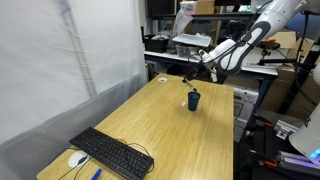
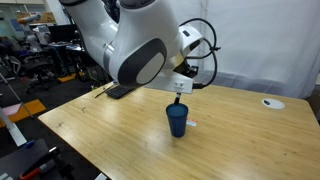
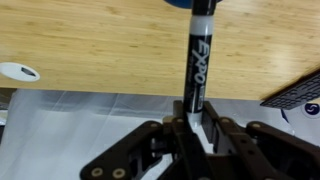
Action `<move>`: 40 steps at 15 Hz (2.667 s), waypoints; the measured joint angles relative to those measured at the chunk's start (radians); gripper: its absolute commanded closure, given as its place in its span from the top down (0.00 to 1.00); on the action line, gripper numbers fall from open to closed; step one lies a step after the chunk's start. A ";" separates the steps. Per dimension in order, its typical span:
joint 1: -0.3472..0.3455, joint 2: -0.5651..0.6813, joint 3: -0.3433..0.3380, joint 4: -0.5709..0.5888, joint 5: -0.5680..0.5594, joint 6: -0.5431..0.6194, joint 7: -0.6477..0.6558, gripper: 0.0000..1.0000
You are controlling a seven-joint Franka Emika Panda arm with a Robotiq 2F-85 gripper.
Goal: Put the black marker inside the dark blue cup
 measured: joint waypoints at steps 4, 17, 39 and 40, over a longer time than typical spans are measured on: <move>0.024 0.071 -0.026 -0.006 -0.118 0.000 0.077 0.05; 0.059 0.109 -0.103 0.062 -0.204 0.000 0.138 0.05; 0.111 0.116 -0.106 0.070 -0.224 -0.164 0.262 1.00; 0.114 0.094 -0.086 0.073 -0.209 -0.226 0.284 1.00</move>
